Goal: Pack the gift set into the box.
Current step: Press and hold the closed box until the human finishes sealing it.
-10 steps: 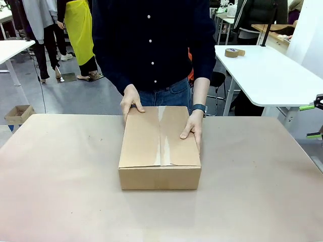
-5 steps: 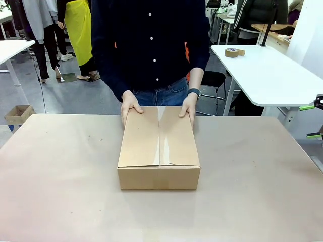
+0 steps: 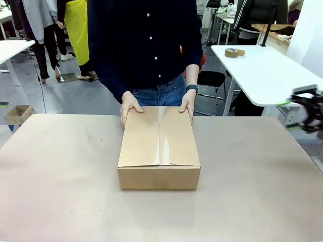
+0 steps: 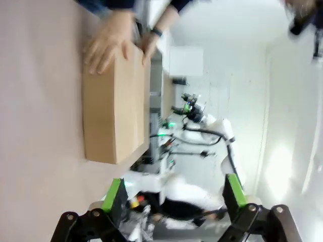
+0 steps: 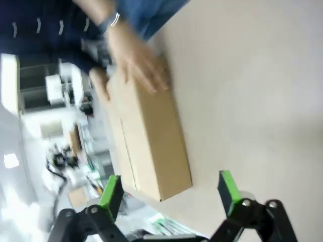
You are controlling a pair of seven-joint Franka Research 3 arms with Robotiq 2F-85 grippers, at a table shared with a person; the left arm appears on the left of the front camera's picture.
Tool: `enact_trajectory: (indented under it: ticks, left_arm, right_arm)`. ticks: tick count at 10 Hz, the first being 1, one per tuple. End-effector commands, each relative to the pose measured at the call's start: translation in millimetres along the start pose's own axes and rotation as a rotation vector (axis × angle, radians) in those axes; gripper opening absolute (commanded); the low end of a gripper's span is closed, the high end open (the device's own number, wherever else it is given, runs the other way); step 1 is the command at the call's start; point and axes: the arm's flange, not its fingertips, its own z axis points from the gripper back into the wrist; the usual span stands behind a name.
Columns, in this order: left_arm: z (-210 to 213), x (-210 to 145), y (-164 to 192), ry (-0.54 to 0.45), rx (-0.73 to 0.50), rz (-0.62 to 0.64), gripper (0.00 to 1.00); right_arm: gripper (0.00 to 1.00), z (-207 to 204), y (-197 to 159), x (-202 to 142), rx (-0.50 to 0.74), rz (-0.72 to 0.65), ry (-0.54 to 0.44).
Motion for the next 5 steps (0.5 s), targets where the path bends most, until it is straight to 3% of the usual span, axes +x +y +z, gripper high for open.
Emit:
enact_trajectory:
  ticks: [1, 2, 3, 4, 5]
  left_arm:
    - [-52, -13, -11, 0.098, 0.000, -0.294, 1.00]
    - [-79, -22, -14, 0.145, -0.024, -0.389, 1.00]
    - [-102, -28, -8, 0.188, -0.047, -0.457, 1.00]
    - [-105, -17, 3, 0.135, -0.030, -0.308, 1.00]
    - [-98, -15, -27, 0.194, 0.003, -0.382, 1.00]
  right_arm:
    - [1.00, -81, 52, -7, 0.166, 0.576, 0.052]
    - [1.00, -112, 75, -28, 0.296, 0.800, 0.083]
    - [1.00, -130, 85, -45, 0.365, 0.907, 0.109]
    - [1.00, -127, 75, -44, 0.091, 0.727, 0.228]
    - [1.00, -121, 107, -52, 0.050, 0.495, 0.119]
